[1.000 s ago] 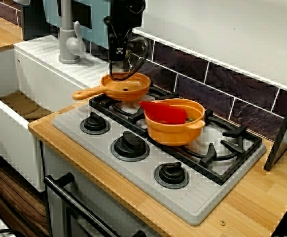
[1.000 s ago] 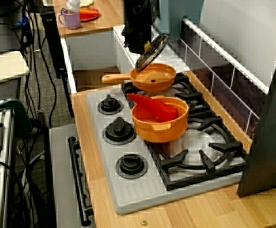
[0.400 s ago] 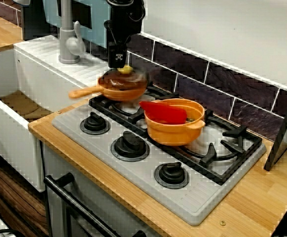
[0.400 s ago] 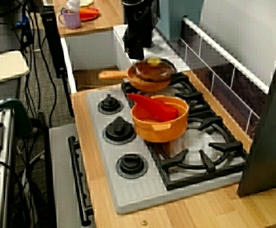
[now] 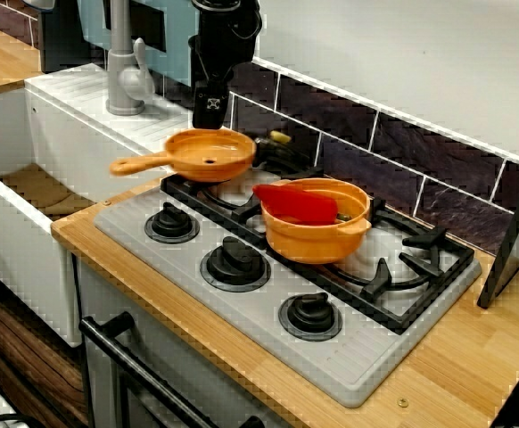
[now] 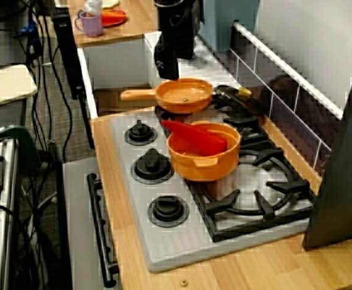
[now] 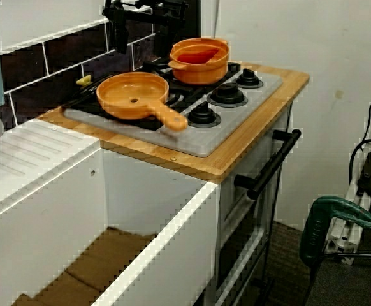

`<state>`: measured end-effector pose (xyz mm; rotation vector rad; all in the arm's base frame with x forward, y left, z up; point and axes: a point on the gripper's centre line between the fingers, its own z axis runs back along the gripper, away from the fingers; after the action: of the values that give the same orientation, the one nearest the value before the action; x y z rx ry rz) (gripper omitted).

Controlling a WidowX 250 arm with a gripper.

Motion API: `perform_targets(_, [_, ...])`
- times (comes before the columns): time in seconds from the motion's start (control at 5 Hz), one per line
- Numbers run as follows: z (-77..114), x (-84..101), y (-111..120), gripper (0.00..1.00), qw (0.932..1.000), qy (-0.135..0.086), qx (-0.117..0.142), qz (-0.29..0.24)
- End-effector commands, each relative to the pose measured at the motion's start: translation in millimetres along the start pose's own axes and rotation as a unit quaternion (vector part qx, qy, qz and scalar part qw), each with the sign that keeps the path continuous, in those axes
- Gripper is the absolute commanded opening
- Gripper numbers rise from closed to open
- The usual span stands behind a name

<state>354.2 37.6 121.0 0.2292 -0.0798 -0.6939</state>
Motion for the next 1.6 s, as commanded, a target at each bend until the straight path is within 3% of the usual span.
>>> perform_targets(0.0, [10.3,0.8,5.6,1.00,0.9999,-0.015,0.007,-0.001])
perform_targets(0.6, [11.0,-4.2,-2.1,1.00,0.9999,-0.017,0.000,0.002])
perform_targets(1.0, [16.4,-9.6,-0.7,1.00,0.9976,-0.027,-0.021,0.060])
perform_targets(1.4, [33.6,-7.7,-22.1,1.00,0.9923,-0.034,-0.050,0.108])
